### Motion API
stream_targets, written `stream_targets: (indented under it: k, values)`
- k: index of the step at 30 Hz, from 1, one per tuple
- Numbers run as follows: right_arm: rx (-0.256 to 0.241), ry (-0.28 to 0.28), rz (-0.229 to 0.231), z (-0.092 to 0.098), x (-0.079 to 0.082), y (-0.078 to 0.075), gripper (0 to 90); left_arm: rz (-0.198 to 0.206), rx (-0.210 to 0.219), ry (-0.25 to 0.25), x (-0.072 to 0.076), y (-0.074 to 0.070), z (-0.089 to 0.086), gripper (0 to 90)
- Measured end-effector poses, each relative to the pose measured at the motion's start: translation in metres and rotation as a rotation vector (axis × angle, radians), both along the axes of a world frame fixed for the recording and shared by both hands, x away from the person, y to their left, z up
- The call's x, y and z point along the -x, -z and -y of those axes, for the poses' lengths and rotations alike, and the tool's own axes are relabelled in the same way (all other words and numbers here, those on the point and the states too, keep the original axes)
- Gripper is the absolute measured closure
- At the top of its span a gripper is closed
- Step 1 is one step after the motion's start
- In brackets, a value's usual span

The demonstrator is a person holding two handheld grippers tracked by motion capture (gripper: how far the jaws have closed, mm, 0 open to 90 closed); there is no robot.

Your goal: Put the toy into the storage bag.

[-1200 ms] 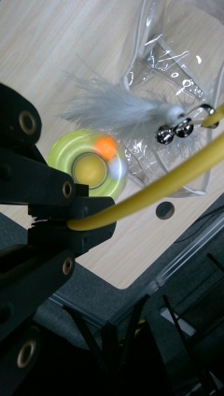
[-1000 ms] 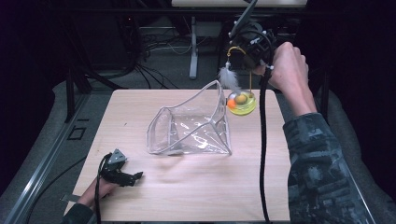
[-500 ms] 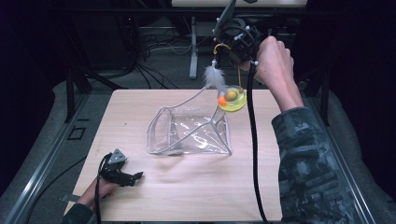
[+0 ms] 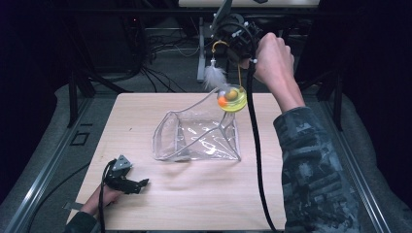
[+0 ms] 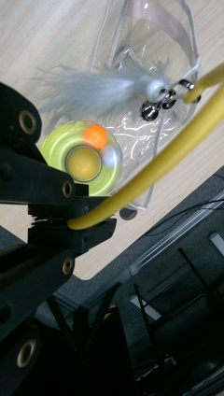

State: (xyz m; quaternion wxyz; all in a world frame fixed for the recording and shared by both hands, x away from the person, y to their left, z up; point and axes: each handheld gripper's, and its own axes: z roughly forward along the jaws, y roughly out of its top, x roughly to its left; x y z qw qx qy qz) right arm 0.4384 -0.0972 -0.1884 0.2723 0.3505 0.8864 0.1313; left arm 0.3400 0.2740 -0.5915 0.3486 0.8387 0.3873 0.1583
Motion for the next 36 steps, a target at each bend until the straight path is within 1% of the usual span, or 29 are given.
stream_targets:
  k: [5, 7, 10, 12, 14, 15, 19, 22, 23, 26, 27, 28, 30, 33, 34, 35, 36]
  values:
    - [-0.011, -0.014, 0.007, -0.011, -0.002, 0.002, 87.9, 0.002, -0.002, 0.001, 0.000, 0.000, 0.000, 0.3]
    - [-0.016, -0.017, 0.005, -0.013, -0.002, 0.002, 87.9, 0.002, -0.002, 0.001, 0.000, 0.000, 0.000, 0.4]
    - [-0.046, -0.034, 0.008, -0.022, -0.002, 0.006, 87.8, 0.002, -0.003, 0.002, 0.000, 0.000, 0.000, 0.4]
    - [-0.048, -0.039, 0.007, -0.025, -0.003, 0.007, 87.8, 0.002, -0.003, 0.002, 0.000, 0.000, 0.000, 0.4]
    - [-0.058, -0.055, 0.006, -0.032, -0.004, 0.010, 87.8, 0.003, -0.002, 0.003, 0.000, 0.000, 0.000, 0.4]
    - [-0.058, -0.055, 0.006, -0.032, -0.004, 0.010, 87.8, 0.002, -0.002, 0.003, 0.000, 0.000, 0.000, 0.4]
    - [-0.051, -0.072, -0.001, -0.042, -0.006, 0.015, 87.7, 0.001, -0.002, 0.004, 0.000, 0.000, 0.000, 0.4]
    - [-0.046, -0.086, -0.009, -0.050, -0.008, 0.021, 87.7, 0.002, -0.002, 0.003, 0.000, 0.000, 0.000, 0.4]
    - [-0.052, -0.089, -0.015, -0.052, -0.009, 0.024, 87.7, 0.002, -0.002, 0.003, 0.000, 0.000, 0.000, 0.4]
    - [-0.039, -0.099, -0.033, -0.058, -0.011, 0.031, 87.7, 0.002, -0.001, 0.003, 0.000, 0.000, 0.000, 0.4]
    - [-0.035, -0.101, -0.038, -0.059, -0.012, 0.033, 87.7, 0.001, 0.001, 0.002, 0.000, 0.000, 0.000, 0.4]
    - [-0.044, -0.102, -0.039, -0.060, -0.013, 0.036, 87.7, 0.001, 0.000, 0.002, 0.000, 0.000, 0.000, 0.4]
    - [-0.046, -0.107, -0.049, -0.062, -0.014, 0.040, 87.7, 0.001, 0.000, 0.002, 0.000, 0.000, 0.000, 0.4]
    - [-0.042, -0.116, -0.063, -0.065, -0.016, 0.049, 87.7, 0.000, 0.000, 0.003, 0.000, 0.000, 0.000, 0.4]
    - [-0.030, -0.120, -0.069, -0.066, -0.017, 0.052, 87.8, 0.000, 0.000, 0.003, 0.000, 0.000, 0.000, 0.4]
    - [-0.031, -0.123, -0.073, -0.067, -0.017, 0.056, 87.7, 0.000, 0.000, 0.003, 0.000, 0.000, 0.000, 0.4]
    - [-0.031, -0.123, -0.073, -0.067, -0.017, 0.056, 87.7, 0.000, 0.000, 0.003, 0.000, 0.000, 0.000, 0.4]
